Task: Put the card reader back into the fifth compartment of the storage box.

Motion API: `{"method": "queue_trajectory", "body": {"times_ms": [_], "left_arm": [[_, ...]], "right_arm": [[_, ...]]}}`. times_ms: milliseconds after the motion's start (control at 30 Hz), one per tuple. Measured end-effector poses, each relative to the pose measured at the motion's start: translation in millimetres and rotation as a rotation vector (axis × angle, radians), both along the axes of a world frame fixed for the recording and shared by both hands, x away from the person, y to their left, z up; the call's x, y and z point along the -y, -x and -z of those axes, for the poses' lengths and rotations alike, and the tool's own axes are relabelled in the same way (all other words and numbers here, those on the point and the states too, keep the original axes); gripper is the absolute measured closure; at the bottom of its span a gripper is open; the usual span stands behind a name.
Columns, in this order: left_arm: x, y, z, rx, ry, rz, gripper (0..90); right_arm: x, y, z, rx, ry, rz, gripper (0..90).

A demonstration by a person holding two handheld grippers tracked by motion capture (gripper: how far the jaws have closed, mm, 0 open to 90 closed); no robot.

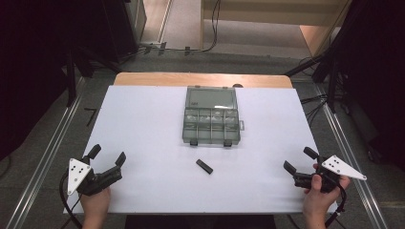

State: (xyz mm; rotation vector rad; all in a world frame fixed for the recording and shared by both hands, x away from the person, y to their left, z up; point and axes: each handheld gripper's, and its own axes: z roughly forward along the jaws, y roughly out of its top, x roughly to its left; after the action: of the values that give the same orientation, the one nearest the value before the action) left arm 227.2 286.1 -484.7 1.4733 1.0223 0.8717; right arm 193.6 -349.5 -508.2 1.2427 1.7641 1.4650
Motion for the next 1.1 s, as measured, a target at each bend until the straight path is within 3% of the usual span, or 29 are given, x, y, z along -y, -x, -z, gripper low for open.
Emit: {"method": "queue_trajectory", "body": {"times_ms": [200, 400, 467, 500, 733, 1100], "left_arm": [[1.2, 0.7, 0.4, -0.002, -0.011, 0.002, 11.6], [1.5, 1.1, 0.6, 0.001, -0.014, 0.001, 11.6], [1.8, 1.1, 0.6, 0.001, -0.016, 0.0, 11.6], [2.2, 1.1, 0.6, 0.001, -0.017, 0.001, 11.6], [3.4, 1.3, 0.8, 0.0, -0.029, 0.002, 11.6], [4.7, 1.0, 0.9, 0.0, -0.035, 0.005, 11.6]], "right_arm": [[-11.2, -2.8, -10.8, -0.011, 0.062, -0.019, 0.0], [-31.1, -7.7, -25.6, -0.022, 0.129, -0.073, 0.0], [-33.8, -8.6, -27.5, -0.027, 0.135, -0.08, 0.0], [-41.0, -11.2, -32.9, -0.028, 0.139, -0.115, 0.0], [-64.9, -20.5, -49.3, -0.036, 0.19, -0.195, 0.0], [-96.8, -43.7, -64.8, -0.082, 0.239, -0.281, 0.0]]}}
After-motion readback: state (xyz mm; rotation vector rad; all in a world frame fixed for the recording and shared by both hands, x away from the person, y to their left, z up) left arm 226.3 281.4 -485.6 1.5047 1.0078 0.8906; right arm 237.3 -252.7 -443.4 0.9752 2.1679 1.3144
